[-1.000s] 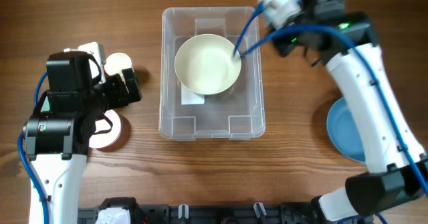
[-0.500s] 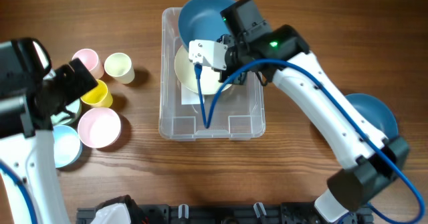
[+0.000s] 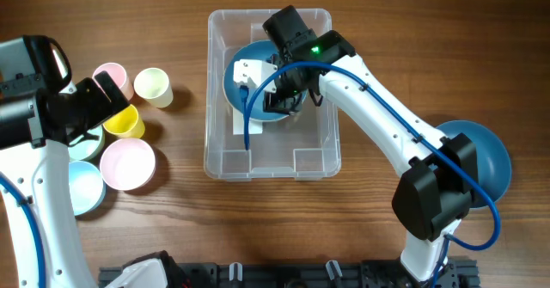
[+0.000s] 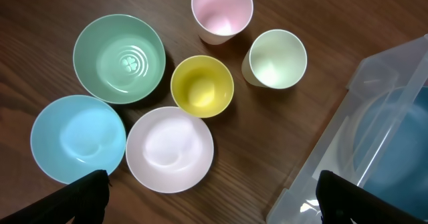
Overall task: Pack container
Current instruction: 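Carry the teal bowl over the container and drop it onto the cream bowl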
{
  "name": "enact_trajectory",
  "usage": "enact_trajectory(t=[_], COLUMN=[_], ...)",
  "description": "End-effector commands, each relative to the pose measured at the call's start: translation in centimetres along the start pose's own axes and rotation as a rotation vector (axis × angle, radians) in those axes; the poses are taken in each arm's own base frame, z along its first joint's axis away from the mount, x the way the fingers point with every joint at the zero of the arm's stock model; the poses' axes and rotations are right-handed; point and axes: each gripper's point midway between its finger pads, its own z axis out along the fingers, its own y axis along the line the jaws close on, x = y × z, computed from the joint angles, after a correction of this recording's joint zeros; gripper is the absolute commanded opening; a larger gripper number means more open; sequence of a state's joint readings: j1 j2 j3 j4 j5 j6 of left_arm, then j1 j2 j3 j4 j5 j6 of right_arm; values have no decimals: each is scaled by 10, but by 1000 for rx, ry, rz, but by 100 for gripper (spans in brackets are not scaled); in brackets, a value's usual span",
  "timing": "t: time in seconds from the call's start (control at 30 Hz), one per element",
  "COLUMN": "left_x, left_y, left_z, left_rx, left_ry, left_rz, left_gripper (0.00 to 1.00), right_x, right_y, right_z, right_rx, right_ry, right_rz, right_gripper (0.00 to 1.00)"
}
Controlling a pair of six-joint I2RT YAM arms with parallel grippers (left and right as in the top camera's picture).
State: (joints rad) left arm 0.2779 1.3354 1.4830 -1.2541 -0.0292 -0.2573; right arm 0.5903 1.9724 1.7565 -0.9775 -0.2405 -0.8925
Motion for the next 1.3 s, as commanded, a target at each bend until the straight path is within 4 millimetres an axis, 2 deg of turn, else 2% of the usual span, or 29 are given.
enact_trajectory(t=[0.0, 0.07, 0.1, 0.17, 0.2, 0.23, 0.27, 0.3, 0.33, 0.37, 0.43, 0.47, 0.63, 0.73, 0.83, 0.9, 0.93, 1.2, 1.27], left_x=[-5, -5, -5, -5, -5, -5, -5, -5, -5, -5, -5, -5, -5, -5, -5, -4, -3, -3, -3], left_y=[2, 2, 2, 2, 2, 2, 2, 2, 2, 2, 2, 2, 2, 2, 2, 1, -2, -3, -3], left_z=[-4, -4, -4, -4, -4, -4, -4, -4, -4, -4, -4, -4, -4, -4, -4, -4, -4, -4, -4], left_rx=[-4, -3, -3, -3, -3, -3, -3, -3, -3, -3, -3, -3, -3, -3, -3, -2, 17, 22, 21], left_ry=[-18, -18, -18, -18, -18, -18, -18, -18, -18, -18, -18, -18, -18, -17, -17, -16, -10, -9, -8], left_rz=[-15, -15, -15, -16, -15, -16, -16, -16, -16, -16, -16, -16, -16, -16, -16, -16, -16, -16, -16], left_gripper=[100, 100, 100, 100, 100, 100, 100, 100, 100, 100, 100, 100, 100, 100, 100, 100, 100, 100, 100], right_x=[-13, -8, 1, 32, 49, 73, 97, 119, 151, 189, 226, 249, 325, 360, 371, 374, 376, 393, 396], right_y=[-9, -37, -55, -76, -79, -79, -77, -74, -68, -57, -45, -35, 2, 27, 36, 37, 35, 34, 35], right_z=[-25, -65, -97, -155, -178, -201, -215, -223, -231, -236, -235, -228, -189, -149, -112, -98, -84, -47, -40], right_rx=[73, 266, 405, 612, 664, 699, 723, 739, 760, 786, 806, 781, 776, 759, 722, 704, 690, 682, 674], right_ry=[-43, -42, -48, -90, -123, -162, -175, -171, -153, -113, -57, -21, 123, 199, 192, 164, 116, 124, 142], right_rz=[129, 298, 451, 768, 918, 1101, 1258, 1383, 1573, 1784, 1976, 2075, 2343, 2407, 2407, 2408, 2407, 2420, 2424], right_gripper=[68, 70, 72, 76, 76, 76, 76, 76, 76, 82, 97, 100, 99, 96, 92, 89, 88, 76, 68])
